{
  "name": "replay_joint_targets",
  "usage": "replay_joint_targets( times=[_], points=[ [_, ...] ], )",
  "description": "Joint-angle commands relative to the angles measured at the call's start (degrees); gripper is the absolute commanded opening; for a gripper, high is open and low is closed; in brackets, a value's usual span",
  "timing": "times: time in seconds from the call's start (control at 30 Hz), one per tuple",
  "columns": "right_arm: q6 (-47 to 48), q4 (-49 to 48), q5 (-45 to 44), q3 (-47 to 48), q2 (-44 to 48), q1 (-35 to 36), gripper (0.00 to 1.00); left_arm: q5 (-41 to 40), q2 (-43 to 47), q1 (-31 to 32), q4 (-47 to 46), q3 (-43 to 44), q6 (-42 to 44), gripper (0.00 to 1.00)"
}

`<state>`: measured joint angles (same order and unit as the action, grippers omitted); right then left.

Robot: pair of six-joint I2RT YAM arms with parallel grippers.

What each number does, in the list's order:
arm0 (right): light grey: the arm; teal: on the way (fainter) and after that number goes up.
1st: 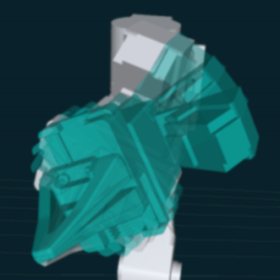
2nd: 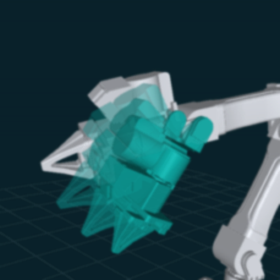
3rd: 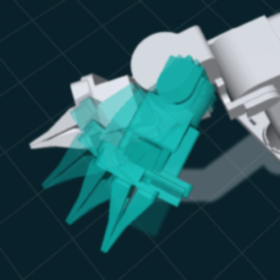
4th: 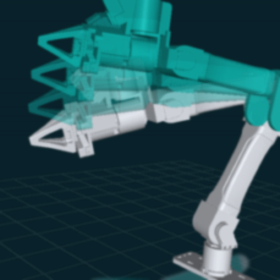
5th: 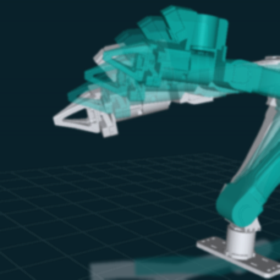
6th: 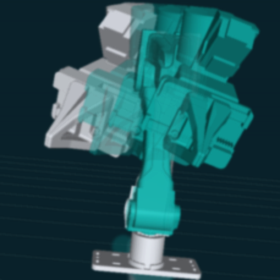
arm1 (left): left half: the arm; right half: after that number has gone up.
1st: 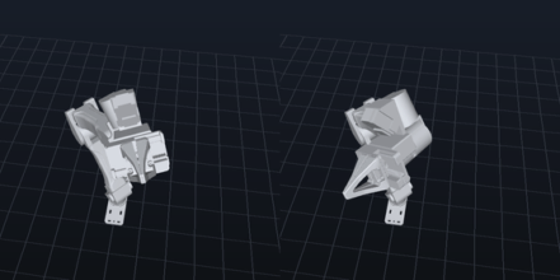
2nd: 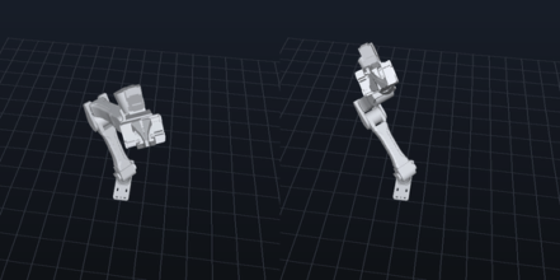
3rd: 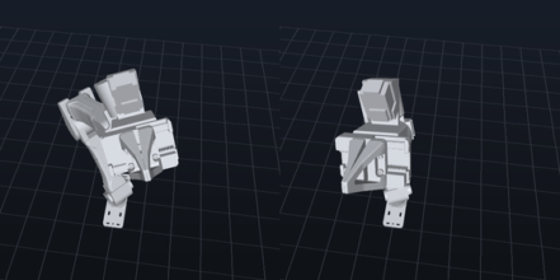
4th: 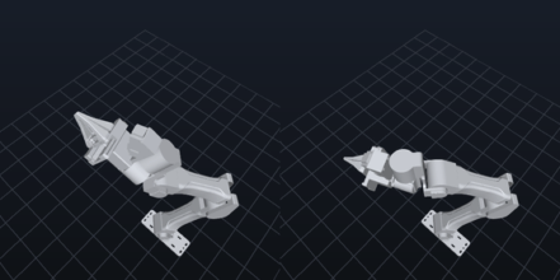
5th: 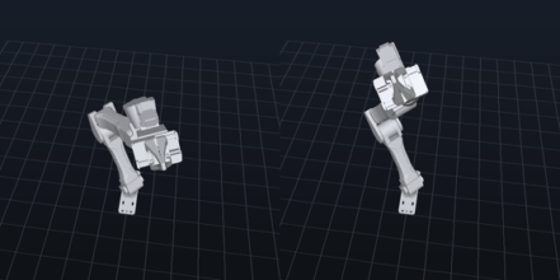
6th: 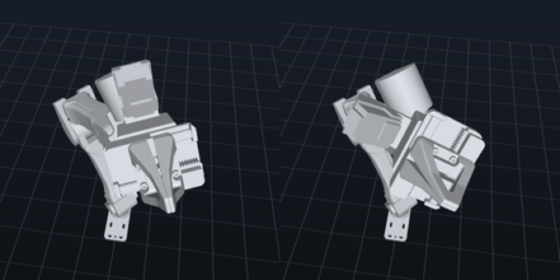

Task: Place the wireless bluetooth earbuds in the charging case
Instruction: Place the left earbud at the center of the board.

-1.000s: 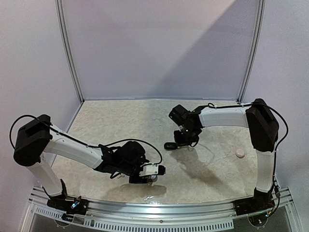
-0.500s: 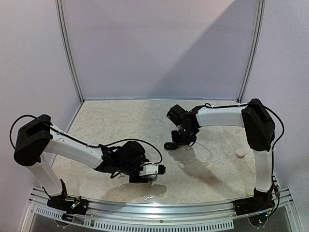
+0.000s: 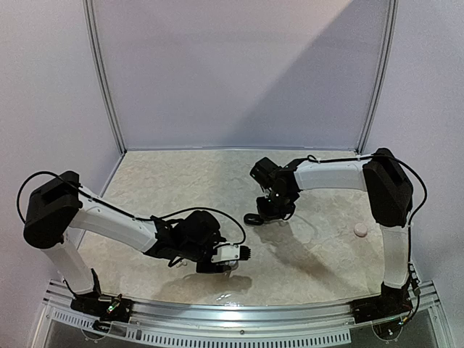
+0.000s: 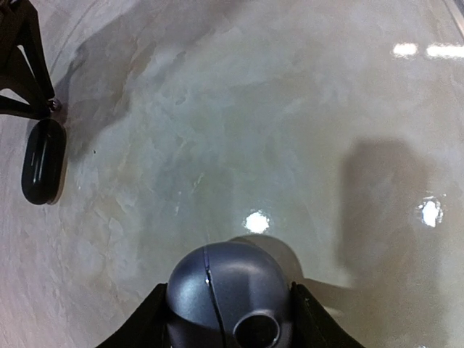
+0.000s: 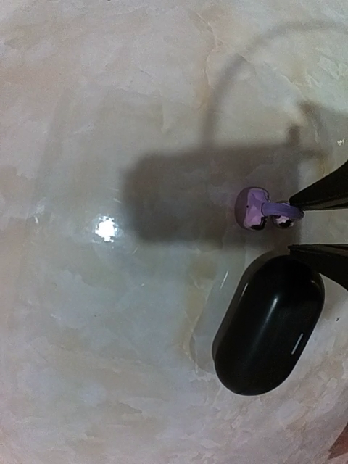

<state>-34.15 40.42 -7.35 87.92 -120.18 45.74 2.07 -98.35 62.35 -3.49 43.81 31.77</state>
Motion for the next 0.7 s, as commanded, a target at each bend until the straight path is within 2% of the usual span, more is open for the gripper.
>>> replay_joint_targets(
  times=[0.0, 0.27, 0.4, 0.53, 0.67],
  points=[
    [0.59, 2.05, -0.94, 1.47, 1.65, 0.46, 0.19, -0.48, -1.89, -1.08, 0.32, 1.14, 0.75, 0.29],
    [1.27, 2.36, -1.8, 2.24, 1.35, 0.47, 0.25, -0.4, -2.11, -1.23, 0.5, 1.46, 0.75, 0.29],
    [1.63, 3.08, -2.26, 2.43, 1.52, 0.49, 0.31, -0.4, -2.1, -1.26, 0.35, 1.58, 0.83, 0.29],
    [1.76, 4.41, -3.03, 1.77, 3.16, 0.44, 0.43, -0.71, -2.07, -1.25, -1.15, 0.85, 2.05, 0.28],
    [2.92, 3.42, -3.22, -1.55, 8.46, 0.43, 0.55, -4.59, -0.61, -1.26, -7.29, -1.86, 5.88, 0.24]
  ],
)
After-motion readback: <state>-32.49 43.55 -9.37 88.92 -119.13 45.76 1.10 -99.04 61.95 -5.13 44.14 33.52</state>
